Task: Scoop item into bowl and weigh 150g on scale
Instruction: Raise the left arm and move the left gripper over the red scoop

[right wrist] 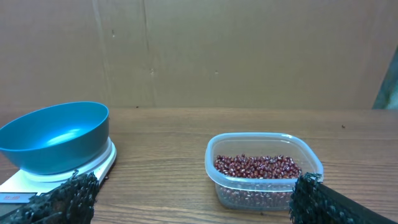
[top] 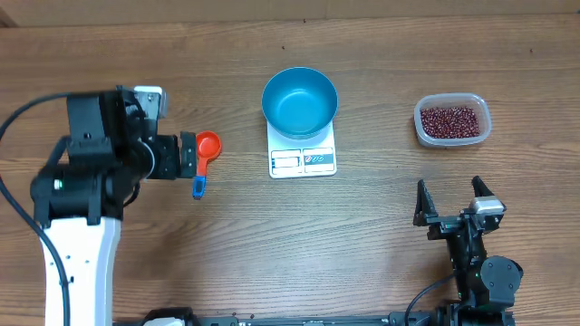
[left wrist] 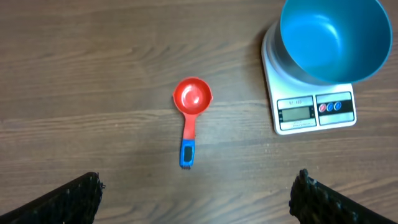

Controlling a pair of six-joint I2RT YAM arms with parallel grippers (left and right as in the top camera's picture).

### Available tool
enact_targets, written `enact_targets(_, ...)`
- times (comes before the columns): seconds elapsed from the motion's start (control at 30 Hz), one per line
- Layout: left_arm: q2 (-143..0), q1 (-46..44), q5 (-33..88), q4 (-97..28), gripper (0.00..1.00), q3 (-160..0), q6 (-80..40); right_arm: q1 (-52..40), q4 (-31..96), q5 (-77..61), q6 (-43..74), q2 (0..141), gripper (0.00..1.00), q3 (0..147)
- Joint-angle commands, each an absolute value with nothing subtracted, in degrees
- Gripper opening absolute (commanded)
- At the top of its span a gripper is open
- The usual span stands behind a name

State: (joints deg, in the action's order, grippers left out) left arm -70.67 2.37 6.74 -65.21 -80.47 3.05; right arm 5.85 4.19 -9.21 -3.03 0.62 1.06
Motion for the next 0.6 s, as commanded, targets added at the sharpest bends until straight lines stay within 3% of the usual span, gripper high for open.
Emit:
enact_targets(0.0,-75.26,2.66,7.55,-67.42,1.0,-85.8,3.9,5.48,3.97,-9.52,-3.07,0.16,1.0,0.45)
enact_targets(0.57,-92.75,2.66,7.42,-71.24,1.0,-91.77,4.73,5.48,3.97,-9.54,-3.07,0.16,1.0,0.45)
